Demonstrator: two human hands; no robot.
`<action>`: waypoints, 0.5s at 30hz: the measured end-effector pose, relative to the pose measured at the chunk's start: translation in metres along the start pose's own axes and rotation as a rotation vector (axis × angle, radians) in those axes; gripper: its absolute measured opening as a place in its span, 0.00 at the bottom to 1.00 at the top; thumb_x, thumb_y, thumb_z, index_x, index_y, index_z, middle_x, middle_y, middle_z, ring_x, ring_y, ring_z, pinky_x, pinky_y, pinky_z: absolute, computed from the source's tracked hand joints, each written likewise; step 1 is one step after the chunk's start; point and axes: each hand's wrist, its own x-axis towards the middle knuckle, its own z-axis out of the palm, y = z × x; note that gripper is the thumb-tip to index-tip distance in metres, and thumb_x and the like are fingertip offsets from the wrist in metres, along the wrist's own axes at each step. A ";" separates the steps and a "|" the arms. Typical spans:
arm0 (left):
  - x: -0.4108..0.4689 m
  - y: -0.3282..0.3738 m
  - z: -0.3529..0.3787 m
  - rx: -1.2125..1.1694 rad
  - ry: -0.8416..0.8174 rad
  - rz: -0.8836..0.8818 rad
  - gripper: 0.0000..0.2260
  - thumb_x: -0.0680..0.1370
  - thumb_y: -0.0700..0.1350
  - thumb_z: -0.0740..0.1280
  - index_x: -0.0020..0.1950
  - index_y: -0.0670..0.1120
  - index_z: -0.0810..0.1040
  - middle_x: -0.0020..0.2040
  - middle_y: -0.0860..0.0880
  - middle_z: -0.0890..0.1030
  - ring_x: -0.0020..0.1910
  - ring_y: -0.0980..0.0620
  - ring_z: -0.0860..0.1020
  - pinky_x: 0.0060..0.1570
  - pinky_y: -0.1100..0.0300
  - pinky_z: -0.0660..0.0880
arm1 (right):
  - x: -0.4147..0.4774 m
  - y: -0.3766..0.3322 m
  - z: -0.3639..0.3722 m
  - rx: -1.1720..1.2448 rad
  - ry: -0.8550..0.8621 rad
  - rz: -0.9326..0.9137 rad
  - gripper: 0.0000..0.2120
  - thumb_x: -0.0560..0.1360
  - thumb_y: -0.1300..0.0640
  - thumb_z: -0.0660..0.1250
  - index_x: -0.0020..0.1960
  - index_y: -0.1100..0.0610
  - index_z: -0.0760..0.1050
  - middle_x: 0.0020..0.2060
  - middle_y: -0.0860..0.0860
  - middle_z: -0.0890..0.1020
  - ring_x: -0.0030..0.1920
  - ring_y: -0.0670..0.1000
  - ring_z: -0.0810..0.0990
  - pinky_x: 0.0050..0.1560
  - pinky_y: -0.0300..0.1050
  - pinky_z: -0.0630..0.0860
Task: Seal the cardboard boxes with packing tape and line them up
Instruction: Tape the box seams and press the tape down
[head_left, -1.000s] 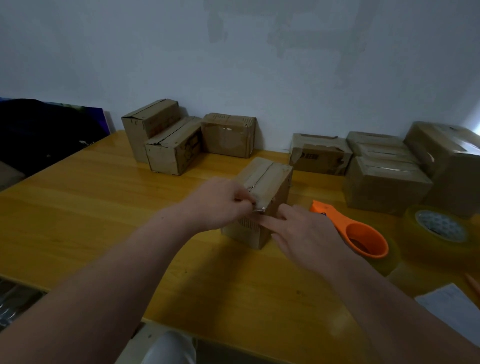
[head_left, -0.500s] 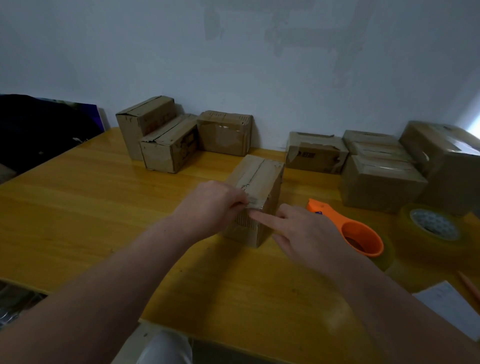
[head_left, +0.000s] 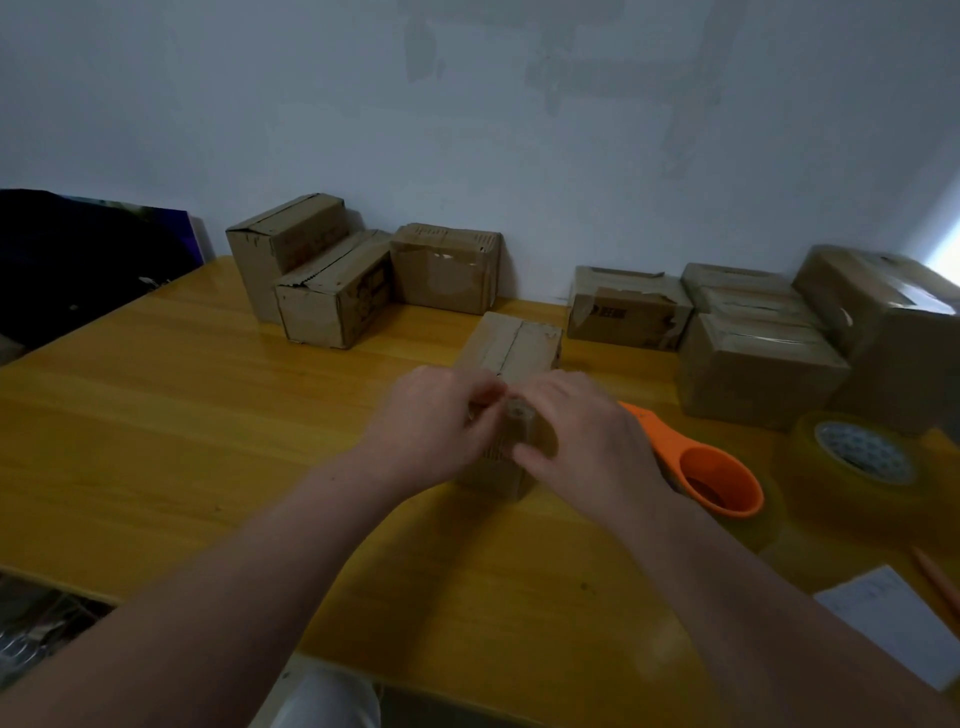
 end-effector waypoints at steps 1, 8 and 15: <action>-0.001 -0.001 -0.001 -0.052 0.005 -0.023 0.11 0.77 0.46 0.67 0.59 0.48 0.80 0.49 0.52 0.84 0.47 0.56 0.81 0.47 0.62 0.78 | 0.002 -0.001 0.003 0.039 -0.011 0.010 0.20 0.71 0.53 0.73 0.62 0.51 0.76 0.57 0.47 0.80 0.58 0.50 0.76 0.52 0.45 0.76; -0.029 -0.028 0.007 -0.298 0.194 -0.297 0.28 0.74 0.45 0.71 0.73 0.52 0.66 0.64 0.60 0.71 0.62 0.64 0.66 0.60 0.70 0.63 | 0.011 0.001 0.016 0.141 0.111 0.001 0.02 0.73 0.58 0.72 0.42 0.55 0.81 0.40 0.49 0.83 0.43 0.49 0.81 0.44 0.47 0.79; -0.045 -0.032 0.028 -0.428 0.128 -0.307 0.35 0.72 0.62 0.65 0.76 0.57 0.56 0.70 0.59 0.66 0.59 0.62 0.72 0.61 0.54 0.73 | 0.020 -0.011 0.002 0.322 0.235 0.116 0.05 0.77 0.57 0.66 0.42 0.56 0.77 0.41 0.49 0.81 0.43 0.48 0.79 0.42 0.49 0.79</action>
